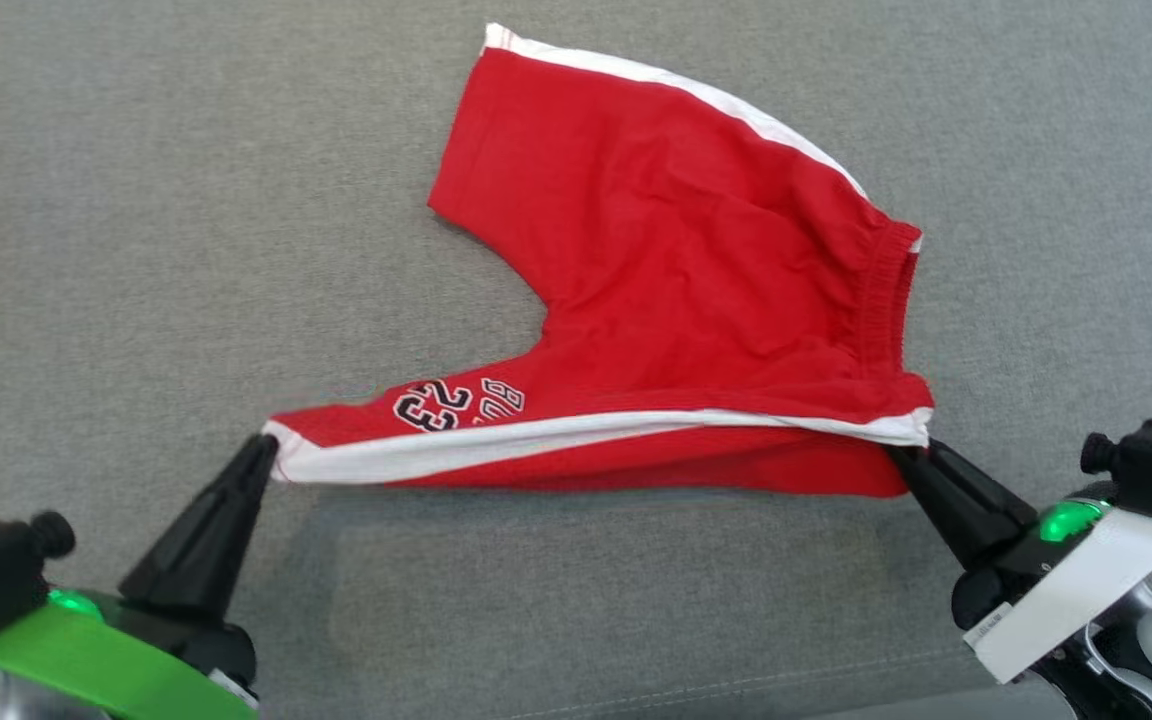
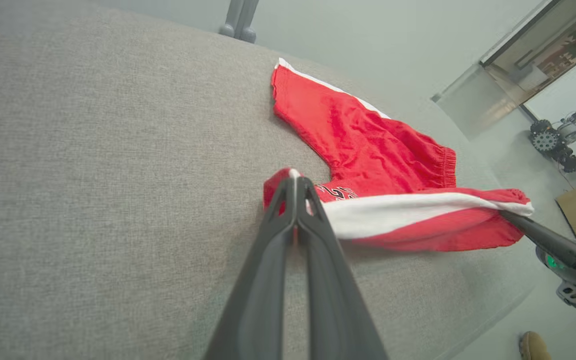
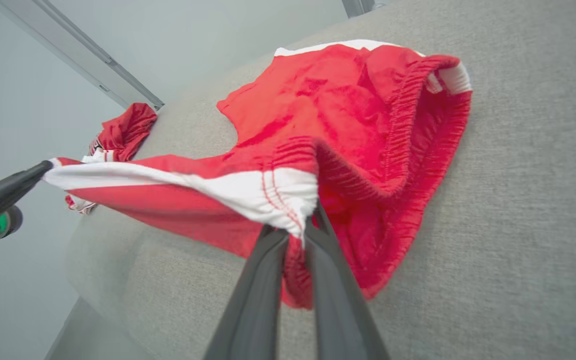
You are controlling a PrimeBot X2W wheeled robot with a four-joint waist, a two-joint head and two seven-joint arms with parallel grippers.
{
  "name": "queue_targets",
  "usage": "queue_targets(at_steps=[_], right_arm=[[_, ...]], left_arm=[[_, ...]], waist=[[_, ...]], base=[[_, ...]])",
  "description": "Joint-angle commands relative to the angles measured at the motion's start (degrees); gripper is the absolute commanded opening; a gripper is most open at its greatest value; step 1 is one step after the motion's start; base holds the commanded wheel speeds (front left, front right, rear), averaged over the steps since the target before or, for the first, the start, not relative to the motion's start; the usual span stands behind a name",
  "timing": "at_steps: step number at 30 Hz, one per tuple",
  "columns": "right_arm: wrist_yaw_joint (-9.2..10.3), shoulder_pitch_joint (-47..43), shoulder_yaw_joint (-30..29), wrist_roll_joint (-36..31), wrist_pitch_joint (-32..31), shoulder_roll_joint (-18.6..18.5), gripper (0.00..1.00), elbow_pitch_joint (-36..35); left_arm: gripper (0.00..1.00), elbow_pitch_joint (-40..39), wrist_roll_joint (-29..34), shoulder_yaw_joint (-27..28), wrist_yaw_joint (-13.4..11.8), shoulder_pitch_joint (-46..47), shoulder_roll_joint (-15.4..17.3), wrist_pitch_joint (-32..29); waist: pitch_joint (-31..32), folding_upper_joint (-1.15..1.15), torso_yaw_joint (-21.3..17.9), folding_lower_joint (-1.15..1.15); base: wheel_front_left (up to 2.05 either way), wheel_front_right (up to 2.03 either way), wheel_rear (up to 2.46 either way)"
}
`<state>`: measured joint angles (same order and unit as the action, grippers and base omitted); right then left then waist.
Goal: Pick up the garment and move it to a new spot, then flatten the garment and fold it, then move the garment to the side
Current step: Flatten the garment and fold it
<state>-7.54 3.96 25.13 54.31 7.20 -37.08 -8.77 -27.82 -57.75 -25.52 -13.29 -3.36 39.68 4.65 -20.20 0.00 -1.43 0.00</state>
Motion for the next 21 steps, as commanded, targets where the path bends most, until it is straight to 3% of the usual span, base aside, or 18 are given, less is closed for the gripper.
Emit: queue_targets(at_steps=[1, 5, 11, 21], right_arm=[[0.09, 2.4, 0.9, 1.7, -2.2, 0.8, 0.0, -2.8], [0.06, 9.6, 3.5, 7.4, -6.2, 2.3, 0.0, -7.5], [0.06, 19.4, 6.7, 12.3, -7.8, 4.4, 0.0, -3.5], [0.06, 27.9, 11.9, 14.1, -3.4, 7.4, 0.0, 5.6]], left_arm=[[0.0, -2.2, -1.7, 2.2, -0.7, 3.5, 3.6, -3.8], [0.0, -6.9, -6.7, 7.1, -2.6, 11.0, 10.7, -14.7], [0.0, -6.3, -10.0, 10.0, -3.4, 23.6, 17.0, -26.3], [0.0, 4.3, -9.4, 3.0, -1.6, 47.0, 13.5, -40.0]], waist=[[-6.8, 0.0, -7.1, 0.0], [-9.5, 0.0, -11.3, 0.0], [-12.7, 0.0, -15.3, 0.0], [-14.4, 0.0, -17.8, 0.0]], base=[[0.0, 0.0, 0.0], [0.0, 0.0, 0.0], [0.0, 0.0, 0.0], [0.0, 0.0, 0.0]])
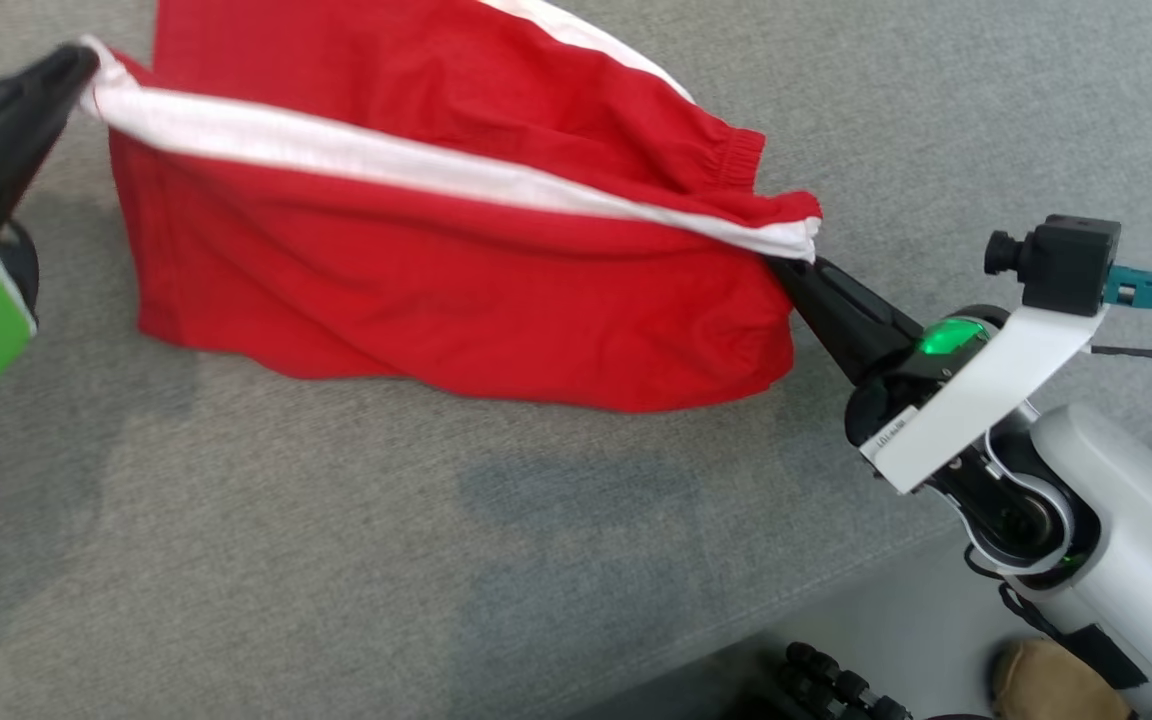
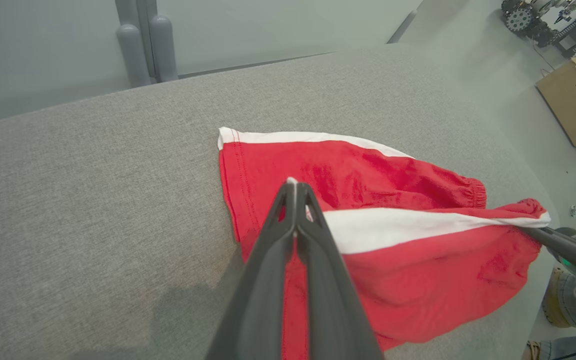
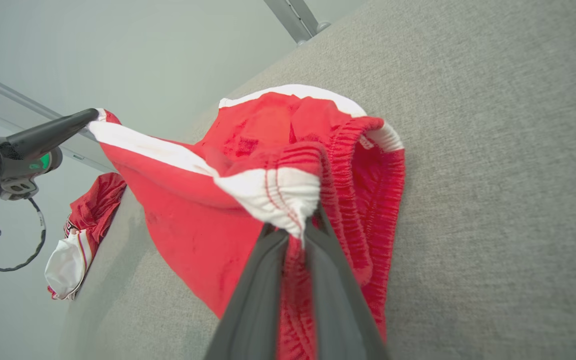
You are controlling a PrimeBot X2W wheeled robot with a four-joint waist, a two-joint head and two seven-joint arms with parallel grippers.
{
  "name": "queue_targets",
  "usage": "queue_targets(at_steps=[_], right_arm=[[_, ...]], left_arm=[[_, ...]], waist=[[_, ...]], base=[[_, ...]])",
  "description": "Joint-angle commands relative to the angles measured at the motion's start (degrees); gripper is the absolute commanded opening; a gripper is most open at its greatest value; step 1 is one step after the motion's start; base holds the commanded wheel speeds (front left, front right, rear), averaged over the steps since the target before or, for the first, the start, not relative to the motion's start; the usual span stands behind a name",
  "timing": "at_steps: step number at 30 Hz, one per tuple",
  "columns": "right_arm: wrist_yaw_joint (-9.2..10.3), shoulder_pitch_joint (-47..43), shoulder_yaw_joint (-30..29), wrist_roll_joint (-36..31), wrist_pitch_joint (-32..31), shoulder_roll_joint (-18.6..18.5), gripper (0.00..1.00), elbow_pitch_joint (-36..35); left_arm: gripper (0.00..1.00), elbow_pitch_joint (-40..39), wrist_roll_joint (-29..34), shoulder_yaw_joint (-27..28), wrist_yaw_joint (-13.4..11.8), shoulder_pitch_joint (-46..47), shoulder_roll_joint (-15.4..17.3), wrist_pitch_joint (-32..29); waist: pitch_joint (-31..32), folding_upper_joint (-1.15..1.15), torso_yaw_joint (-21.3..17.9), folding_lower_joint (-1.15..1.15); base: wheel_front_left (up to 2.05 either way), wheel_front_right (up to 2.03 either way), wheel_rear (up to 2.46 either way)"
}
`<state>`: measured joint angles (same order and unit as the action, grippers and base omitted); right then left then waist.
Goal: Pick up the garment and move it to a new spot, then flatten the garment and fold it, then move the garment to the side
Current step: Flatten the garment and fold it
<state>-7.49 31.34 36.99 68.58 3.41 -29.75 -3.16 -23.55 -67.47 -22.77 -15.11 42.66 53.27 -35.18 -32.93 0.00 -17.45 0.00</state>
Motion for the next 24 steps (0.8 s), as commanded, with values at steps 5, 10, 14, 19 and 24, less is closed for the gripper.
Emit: queue_targets(at_steps=[5, 10, 14, 19, 24], right_arm=[[0.0, 3.8, 2.0, 2.1, 3.0, 1.4, 0.0, 1.6], [0.0, 6.8, 4.0, 3.4, 4.0, 2.0, 0.0, 2.6], [0.0, 9.1, 5.3, 4.0, 5.4, 3.3, 0.0, 4.4], [0.0, 11.7, 6.7, 3.8, 7.3, 4.3, 0.0, 7.1], [0.0, 13.6, 8.1, 3.3, 8.8, 4.8, 0.0, 9.5]], left_arm=[[0.0, 9.0, 3.6, -4.7, 1.8, 12.5, -3.5, -6.3], [0.0, 18.1, 6.0, -8.3, 3.0, 20.7, -6.9, -10.8], [0.0, 24.8, 8.4, -10.6, 3.7, 24.8, -9.4, -11.6], [0.0, 31.2, 9.9, -12.2, 5.0, 28.3, -12.4, -10.9], [0.0, 36.3, 11.5, -13.6, 5.7, 30.1, -14.0, -10.4]], waist=[[-1.9, 0.0, -2.5, 0.0], [-2.4, 0.0, -3.0, 0.0], [-3.2, 0.0, -3.1, 0.0], [-4.2, 0.0, -3.1, 0.0], [-4.7, 0.0, -3.4, 0.0]], base=[[0.0, 0.0, 0.0], [0.0, 0.0, 0.0], [0.0, 0.0, 0.0], [0.0, 0.0, 0.0], [0.0, 0.0, 0.0]])
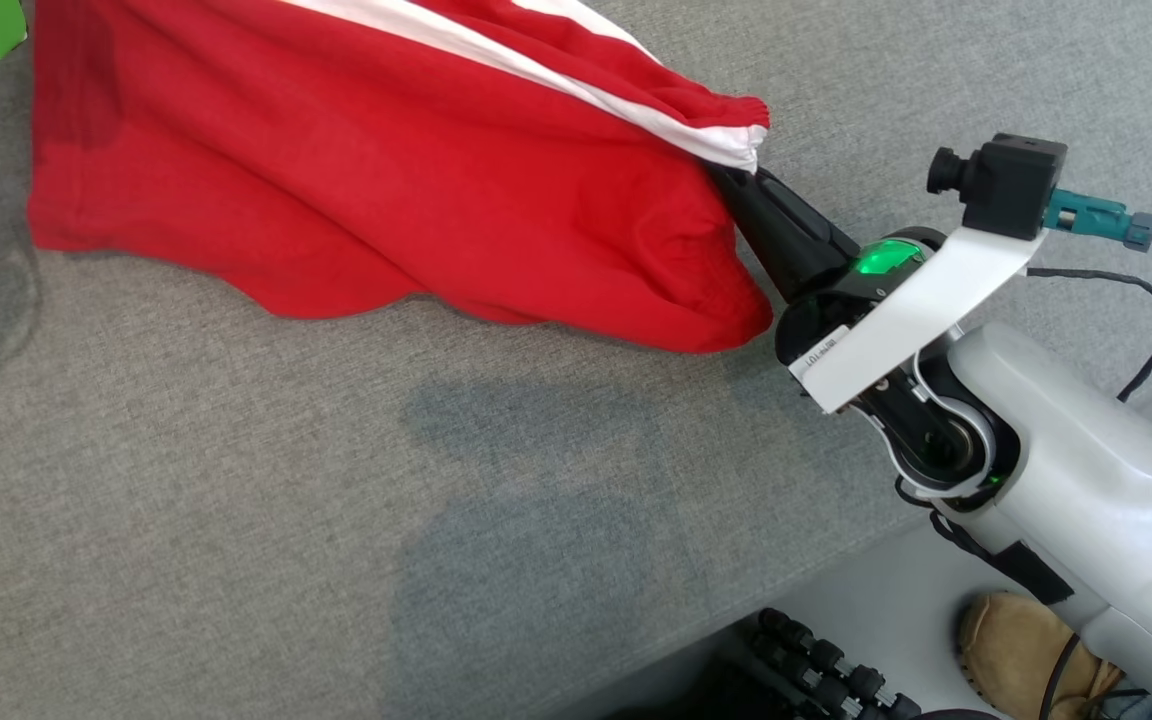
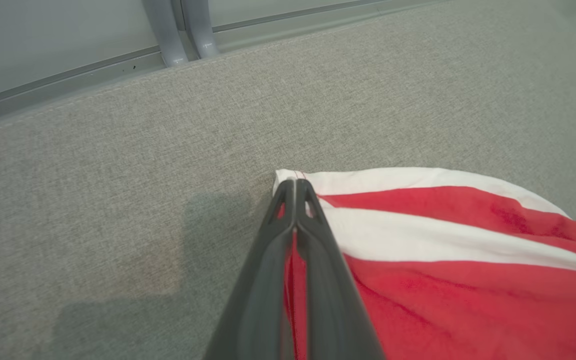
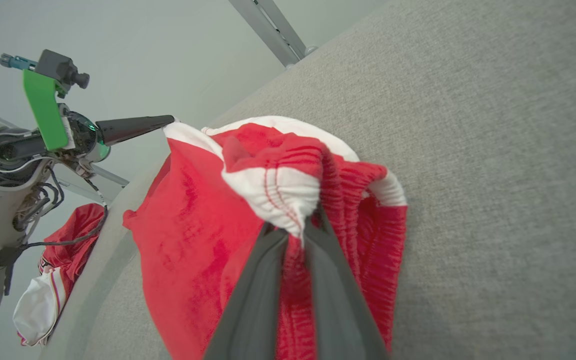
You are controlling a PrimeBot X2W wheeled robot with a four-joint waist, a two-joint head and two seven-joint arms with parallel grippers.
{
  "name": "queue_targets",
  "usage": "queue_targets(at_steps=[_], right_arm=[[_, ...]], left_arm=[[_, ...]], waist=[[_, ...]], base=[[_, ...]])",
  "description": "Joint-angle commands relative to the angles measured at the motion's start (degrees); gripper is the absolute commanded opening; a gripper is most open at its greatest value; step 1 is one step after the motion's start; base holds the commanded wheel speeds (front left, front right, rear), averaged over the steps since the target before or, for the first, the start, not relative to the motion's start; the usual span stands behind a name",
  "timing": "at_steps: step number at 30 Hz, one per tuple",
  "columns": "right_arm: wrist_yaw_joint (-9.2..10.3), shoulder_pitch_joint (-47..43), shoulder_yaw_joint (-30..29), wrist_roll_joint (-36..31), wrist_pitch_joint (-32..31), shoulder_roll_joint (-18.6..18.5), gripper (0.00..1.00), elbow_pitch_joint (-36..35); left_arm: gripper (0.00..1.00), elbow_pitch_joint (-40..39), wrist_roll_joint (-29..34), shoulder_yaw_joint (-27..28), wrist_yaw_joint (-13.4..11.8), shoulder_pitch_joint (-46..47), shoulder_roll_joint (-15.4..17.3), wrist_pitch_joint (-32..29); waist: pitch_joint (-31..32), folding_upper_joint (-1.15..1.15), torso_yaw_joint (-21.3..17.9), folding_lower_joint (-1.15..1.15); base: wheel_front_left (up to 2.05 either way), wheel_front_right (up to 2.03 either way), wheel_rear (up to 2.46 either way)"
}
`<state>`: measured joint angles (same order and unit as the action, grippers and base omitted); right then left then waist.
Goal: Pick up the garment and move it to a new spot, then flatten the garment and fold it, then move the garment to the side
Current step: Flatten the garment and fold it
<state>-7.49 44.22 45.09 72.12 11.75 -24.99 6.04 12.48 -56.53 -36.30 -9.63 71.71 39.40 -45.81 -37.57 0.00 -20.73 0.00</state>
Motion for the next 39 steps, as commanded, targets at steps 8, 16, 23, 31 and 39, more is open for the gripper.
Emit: queue_targets(at_steps=[8, 16, 23, 31, 39], right_arm=[[0.0, 2.8, 2.1, -0.7, 2.3, 1.7, 0.02, 2.9], [0.0, 1.4, 0.1, -4.2, 3.5, 1.9, 1.0, 5.1], [0.0, -2.8, -8.9, -14.7, 3.4, 1.5, 1.0, 4.5], [0.01, -17.0, -30.7, -44.1, 3.5, 6.7, 1.0, -3.8], [0.03, -28.5, -45.0, -65.4, 3.5, 17.2, 1.0, -19.8]], left_arm=[[0.07, 4.9, 1.7, -1.0, 1.2, 2.2, -1.5, 1.1], [1.0, 6.0, 2.6, -2.5, 1.4, -0.6, -2.1, 3.5], [1.0, 3.3, 2.5, -1.7, 2.6, -4.5, -3.2, 9.9], [1.0, -5.1, 9.4, -2.8, 1.4, -17.4, -1.5, 28.5], [1.0, -2.9, 9.6, -1.1, 0.7, -28.0, -5.6, 45.7]], waist=[[-0.3, 0.0, -0.5, 0.0], [1.8, 0.0, 0.6, 0.0], [4.9, 0.0, 1.8, 0.0], [9.4, 0.0, 3.8, 0.0], [9.9, 0.0, 6.0, 0.0]], base=[[0.0, 0.0, 0.0], [0.0, 0.0, 0.0], [0.0, 0.0, 0.0], [0.0, 0.0, 0.0], [0.0, 0.0, 0.0]])
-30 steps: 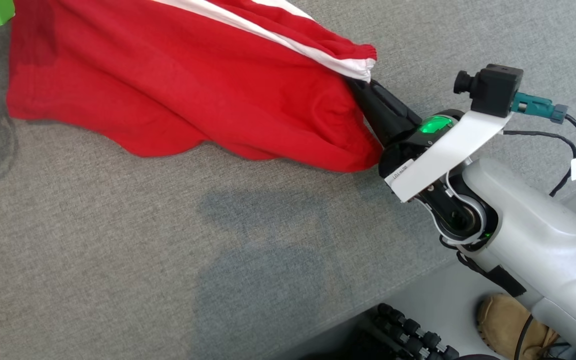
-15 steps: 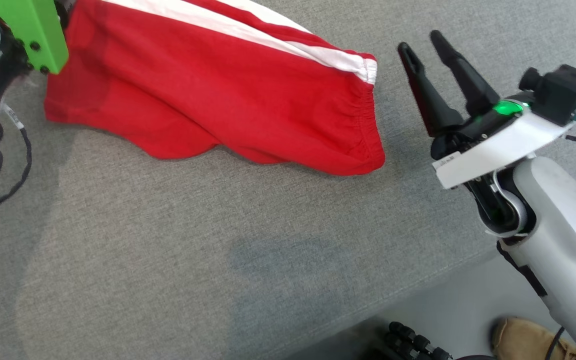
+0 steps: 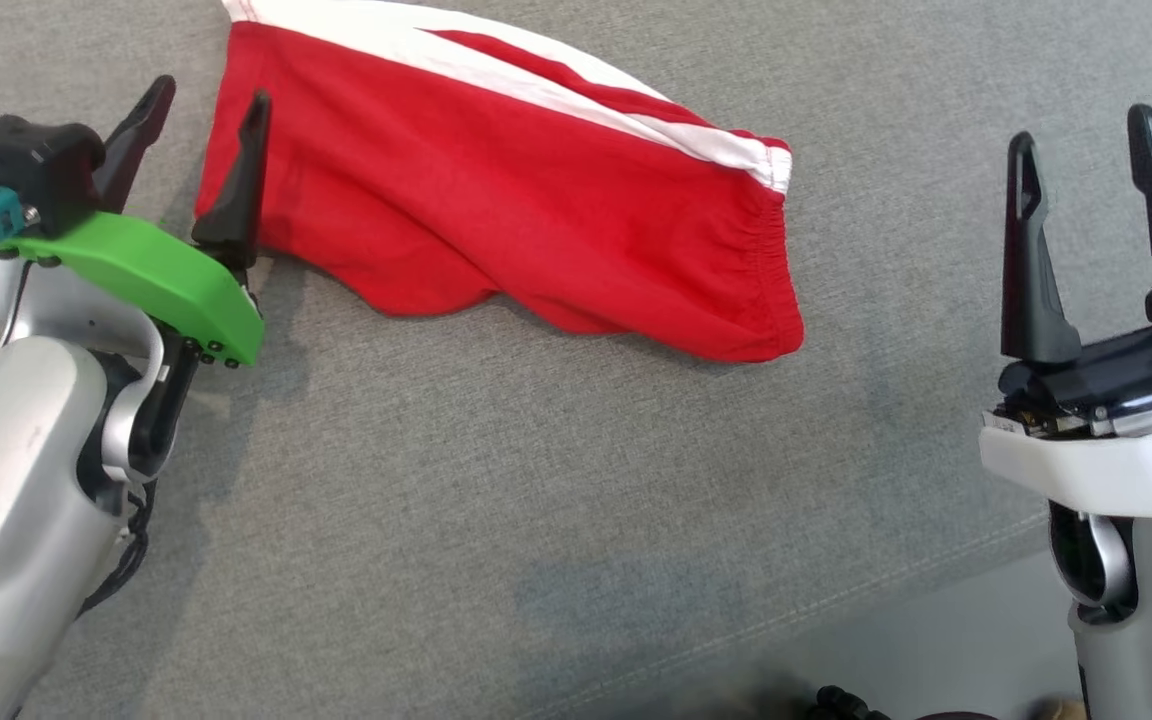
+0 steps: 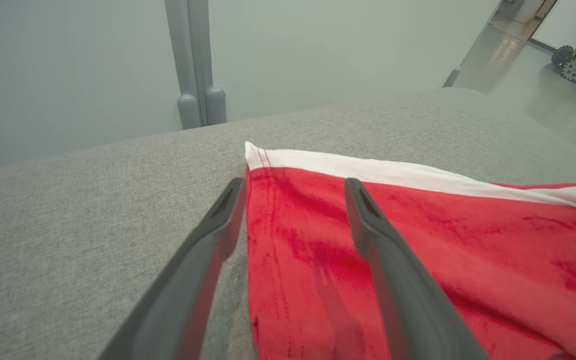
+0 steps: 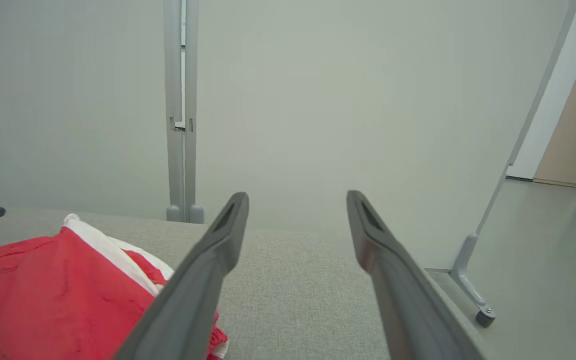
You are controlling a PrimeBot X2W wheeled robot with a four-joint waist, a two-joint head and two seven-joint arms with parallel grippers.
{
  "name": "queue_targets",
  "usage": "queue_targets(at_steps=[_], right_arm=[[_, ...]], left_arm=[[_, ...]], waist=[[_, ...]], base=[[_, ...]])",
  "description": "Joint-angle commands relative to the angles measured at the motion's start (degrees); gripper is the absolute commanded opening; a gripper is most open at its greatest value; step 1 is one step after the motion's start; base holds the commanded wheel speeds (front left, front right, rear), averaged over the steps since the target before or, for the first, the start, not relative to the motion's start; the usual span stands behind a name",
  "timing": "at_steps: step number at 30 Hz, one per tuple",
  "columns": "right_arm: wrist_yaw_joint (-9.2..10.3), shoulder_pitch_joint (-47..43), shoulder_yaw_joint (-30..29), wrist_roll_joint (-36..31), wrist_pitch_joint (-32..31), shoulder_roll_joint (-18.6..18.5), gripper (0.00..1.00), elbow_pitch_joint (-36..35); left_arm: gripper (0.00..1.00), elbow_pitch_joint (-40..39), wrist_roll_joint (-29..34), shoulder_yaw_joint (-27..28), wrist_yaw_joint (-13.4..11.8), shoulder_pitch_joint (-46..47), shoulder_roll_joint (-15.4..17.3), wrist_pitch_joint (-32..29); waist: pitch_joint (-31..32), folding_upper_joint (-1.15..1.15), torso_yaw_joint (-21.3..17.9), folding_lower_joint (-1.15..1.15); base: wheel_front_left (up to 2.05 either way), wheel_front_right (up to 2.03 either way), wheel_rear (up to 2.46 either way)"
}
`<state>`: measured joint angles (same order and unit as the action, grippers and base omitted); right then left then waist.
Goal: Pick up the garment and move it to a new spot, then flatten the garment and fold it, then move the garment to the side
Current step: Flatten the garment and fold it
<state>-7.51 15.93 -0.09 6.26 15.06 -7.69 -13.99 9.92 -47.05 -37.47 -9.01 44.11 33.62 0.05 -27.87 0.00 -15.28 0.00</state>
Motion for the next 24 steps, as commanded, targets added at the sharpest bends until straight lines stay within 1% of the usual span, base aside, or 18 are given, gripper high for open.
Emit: queue_targets(at_steps=[1, 3, 5, 9, 10, 16, 21, 24], right_arm=[[0.04, -1.2, -0.5, -0.9, 0.1, 1.0, 1.0, -0.9], [0.06, -2.6, -2.4, -2.4, 0.2, 2.5, 1.0, -2.6], [0.06, -4.1, -2.8, -2.9, 0.2, 3.5, 1.0, -3.4], [0.06, -6.5, -2.5, -4.7, 0.2, 4.3, 1.0, -2.8], [0.07, -7.5, -3.3, -4.6, 0.2, 4.5, 1.0, -2.4], [0.06, -9.6, -4.0, -4.5, 0.2, 4.7, 1.0, 1.4], [0.06, -10.2, -3.7, -3.0, 0.2, 4.8, 1.0, 3.1], [0.06, -10.1, -3.5, -2.4, 0.2, 4.8, 1.0, 3.4]], left_arm=[[1.0, 1.1, 0.2, 0.1, 0.4, -0.7, -0.5, 1.2], [1.0, 3.9, 0.3, -0.2, 1.0, -0.8, -1.7, 2.9], [1.0, 6.7, -0.4, -0.6, 1.9, -0.4, -3.2, 3.6], [1.0, 11.6, -0.8, -2.3, 4.6, 1.4, -4.5, 1.9], [1.0, 13.5, -1.4, -2.9, 5.7, 1.6, -5.2, 0.7], [1.0, 17.6, -2.3, -4.2, 6.7, 2.4, -5.8, -2.1], [1.0, 19.8, -4.3, -4.8, 8.6, 3.0, -7.1, -5.6], [1.0, 20.6, -4.1, -5.5, 8.7, 3.7, -7.3, -7.1]], waist=[[0.2, 0.0, 0.8, 0.0], [0.2, 0.0, 1.1, 0.0], [0.2, 0.0, 1.1, 0.0], [0.7, 0.0, 1.0, 0.0], [1.0, 0.0, 0.9, 0.0], [1.8, 0.0, 0.8, 0.0], [2.1, 0.0, 1.1, 0.0], [2.2, 0.0, 1.2, 0.0]], base=[[0.0, 0.0, 0.0], [0.0, 0.0, 0.0], [0.0, 0.0, 0.0], [0.0, 0.0, 0.0], [0.0, 0.0, 0.0], [0.0, 0.0, 0.0], [0.0, 0.0, 0.0], [0.0, 0.0, 0.0]])
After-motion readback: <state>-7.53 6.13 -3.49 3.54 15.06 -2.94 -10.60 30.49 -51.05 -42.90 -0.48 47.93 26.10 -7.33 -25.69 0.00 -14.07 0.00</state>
